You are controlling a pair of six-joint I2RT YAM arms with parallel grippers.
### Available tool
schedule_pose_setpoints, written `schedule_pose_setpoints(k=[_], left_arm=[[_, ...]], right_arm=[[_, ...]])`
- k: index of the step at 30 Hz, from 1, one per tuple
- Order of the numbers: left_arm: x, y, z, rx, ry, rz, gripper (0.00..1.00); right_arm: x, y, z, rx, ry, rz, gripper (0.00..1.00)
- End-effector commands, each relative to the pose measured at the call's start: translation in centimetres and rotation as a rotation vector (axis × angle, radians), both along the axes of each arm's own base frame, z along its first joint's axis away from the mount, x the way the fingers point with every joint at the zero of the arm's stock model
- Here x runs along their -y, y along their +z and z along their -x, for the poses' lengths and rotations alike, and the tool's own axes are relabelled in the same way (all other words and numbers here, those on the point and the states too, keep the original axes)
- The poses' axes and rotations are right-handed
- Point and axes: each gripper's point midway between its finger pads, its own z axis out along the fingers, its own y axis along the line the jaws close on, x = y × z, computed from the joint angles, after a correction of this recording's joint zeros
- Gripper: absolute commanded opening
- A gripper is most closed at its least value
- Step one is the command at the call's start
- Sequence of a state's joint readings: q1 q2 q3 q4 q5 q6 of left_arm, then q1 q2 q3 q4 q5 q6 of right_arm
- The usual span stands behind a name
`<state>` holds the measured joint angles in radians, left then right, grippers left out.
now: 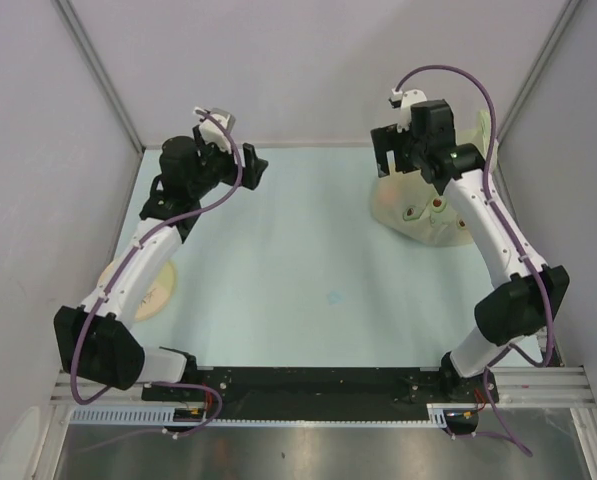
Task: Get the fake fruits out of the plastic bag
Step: Move the plastic bag to the center of the board.
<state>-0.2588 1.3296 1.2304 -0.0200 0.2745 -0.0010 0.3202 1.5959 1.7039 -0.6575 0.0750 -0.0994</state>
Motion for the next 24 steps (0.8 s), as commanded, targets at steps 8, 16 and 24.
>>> schedule_pose_setpoints(k=[8,16,24], left_arm=[[0.9,0.9,1.0,-0.042,-0.025,0.038,1.0],[0.4,0.0,2.0,-0.048,-0.011,0.039,1.0],[0.5,-1.3,2.2,-0.084,-0.009,0.051,1.0]], right_arm=[[15.4,2.4,-10.2,0.042,-0.388,-0.094,0.84],[21.4,-3.1,-12.8,-0.012,-0.513,-0.017,0.77],[23.9,-5.6,-13.7,-0.035,-0.58,0.055,0.77]])
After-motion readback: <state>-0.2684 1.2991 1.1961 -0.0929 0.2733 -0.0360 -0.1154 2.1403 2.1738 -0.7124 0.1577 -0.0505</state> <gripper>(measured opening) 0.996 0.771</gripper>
